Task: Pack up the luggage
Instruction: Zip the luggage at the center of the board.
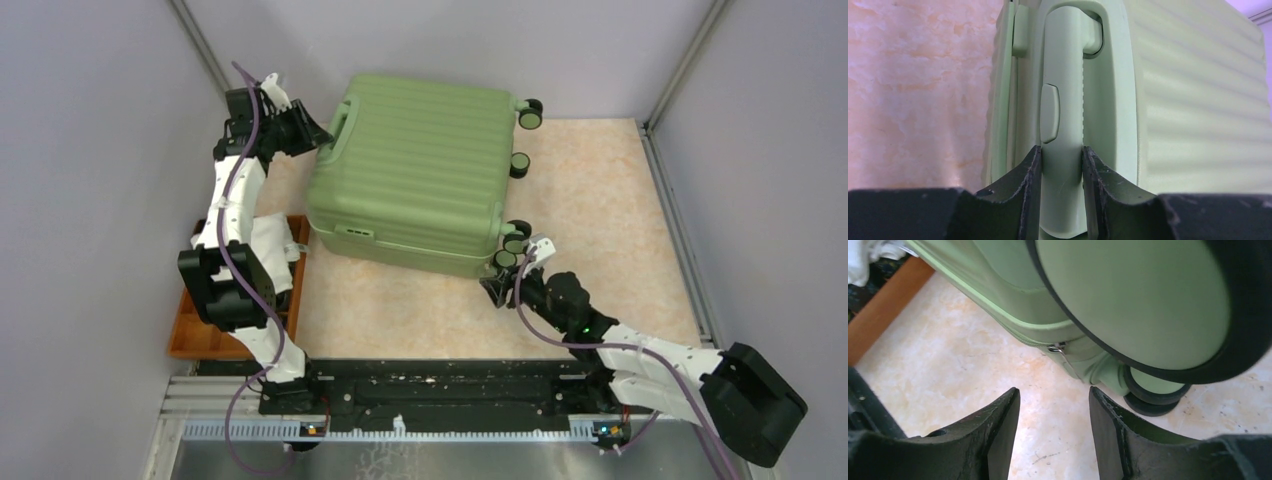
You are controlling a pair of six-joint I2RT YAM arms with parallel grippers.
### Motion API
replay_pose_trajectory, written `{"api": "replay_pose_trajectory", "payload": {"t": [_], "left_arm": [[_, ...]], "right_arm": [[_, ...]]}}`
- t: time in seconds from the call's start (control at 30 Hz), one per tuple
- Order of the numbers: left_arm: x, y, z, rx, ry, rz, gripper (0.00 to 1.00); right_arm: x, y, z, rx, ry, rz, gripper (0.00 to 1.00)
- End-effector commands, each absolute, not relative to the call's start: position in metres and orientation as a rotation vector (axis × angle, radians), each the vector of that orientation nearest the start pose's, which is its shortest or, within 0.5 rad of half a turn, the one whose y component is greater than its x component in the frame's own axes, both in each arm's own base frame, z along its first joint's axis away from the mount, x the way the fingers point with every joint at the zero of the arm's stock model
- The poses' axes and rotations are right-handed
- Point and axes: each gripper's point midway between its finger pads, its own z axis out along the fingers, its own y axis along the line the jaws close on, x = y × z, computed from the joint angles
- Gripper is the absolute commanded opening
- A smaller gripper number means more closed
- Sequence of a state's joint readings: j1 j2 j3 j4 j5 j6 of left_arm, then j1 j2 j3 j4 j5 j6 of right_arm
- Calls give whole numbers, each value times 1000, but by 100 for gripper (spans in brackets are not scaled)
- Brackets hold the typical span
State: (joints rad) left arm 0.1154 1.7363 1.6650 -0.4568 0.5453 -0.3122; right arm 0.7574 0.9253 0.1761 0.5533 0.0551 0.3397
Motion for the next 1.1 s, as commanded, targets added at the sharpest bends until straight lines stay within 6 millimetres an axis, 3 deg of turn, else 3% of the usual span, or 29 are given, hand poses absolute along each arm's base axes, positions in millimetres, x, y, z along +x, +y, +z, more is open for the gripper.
{"api": "replay_pose_trajectory", "payload": {"t": [0.0, 0.1, 0.23, 0.5, 0.63, 0.73, 0.8, 1.07], "left_arm": [[467, -99, 402, 152, 1749, -857, 0], [467, -98, 400, 149, 1756, -853, 0], [467, -101, 399, 150, 1759, -856, 0], [471, -108, 412, 188, 1729, -831, 0], [471, -112, 416, 191, 1716, -842, 0], [470, -117, 419, 203, 1708, -853, 0], [469, -120, 419, 210, 1706, -857, 0], [470, -123, 424, 219, 1697, -862, 0]], "right_arm": [[251, 220, 134, -298, 1694, 657, 53], [258, 225, 136, -306, 1671, 649, 50], [265, 238, 135, -323, 1649, 673, 37], [259, 243, 145, -305, 1604, 717, 0], [251, 239, 144, -288, 1624, 738, 1], [251, 234, 136, -255, 1662, 728, 24], [255, 231, 132, -224, 1680, 709, 33], [264, 245, 119, -240, 1728, 709, 35]]}}
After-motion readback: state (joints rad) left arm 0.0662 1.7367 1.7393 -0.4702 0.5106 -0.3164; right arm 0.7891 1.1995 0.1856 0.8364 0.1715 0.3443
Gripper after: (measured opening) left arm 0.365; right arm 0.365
